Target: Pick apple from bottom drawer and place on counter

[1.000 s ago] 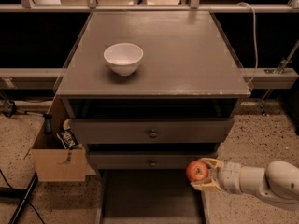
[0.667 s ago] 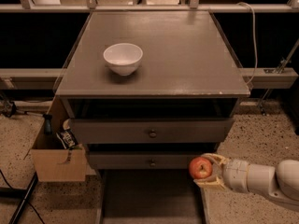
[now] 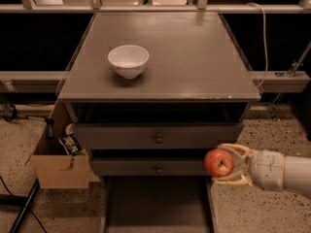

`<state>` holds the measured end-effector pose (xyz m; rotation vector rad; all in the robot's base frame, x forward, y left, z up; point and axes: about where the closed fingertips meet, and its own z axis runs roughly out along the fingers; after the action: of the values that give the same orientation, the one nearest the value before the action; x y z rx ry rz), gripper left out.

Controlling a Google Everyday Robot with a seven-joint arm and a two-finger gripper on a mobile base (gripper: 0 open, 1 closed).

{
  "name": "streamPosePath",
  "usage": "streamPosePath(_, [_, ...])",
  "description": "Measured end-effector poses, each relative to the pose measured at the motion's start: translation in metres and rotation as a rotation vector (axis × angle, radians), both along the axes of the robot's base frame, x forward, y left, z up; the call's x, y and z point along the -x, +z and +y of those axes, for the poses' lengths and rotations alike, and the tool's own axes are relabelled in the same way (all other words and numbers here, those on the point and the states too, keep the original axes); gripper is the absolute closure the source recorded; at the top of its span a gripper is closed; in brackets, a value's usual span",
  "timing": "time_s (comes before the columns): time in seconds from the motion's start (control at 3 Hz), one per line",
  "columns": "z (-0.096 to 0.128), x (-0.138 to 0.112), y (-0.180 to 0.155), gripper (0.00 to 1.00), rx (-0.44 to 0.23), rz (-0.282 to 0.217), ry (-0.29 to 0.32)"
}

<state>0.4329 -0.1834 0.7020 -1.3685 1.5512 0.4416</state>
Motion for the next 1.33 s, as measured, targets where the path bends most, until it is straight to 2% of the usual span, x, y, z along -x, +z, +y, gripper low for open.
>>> streamPosePath(0.67, [0.018, -0.013, 0.119, 1.0, 0.043, -0.085, 0.037])
streamPosePath(1.0, [0.029, -0.041, 0.174, 1.0, 0.046, -0.111, 0.025])
streamPosePath(1.33, [0.035, -0.037, 0.171, 1.0, 0.034, -0.117, 0.039])
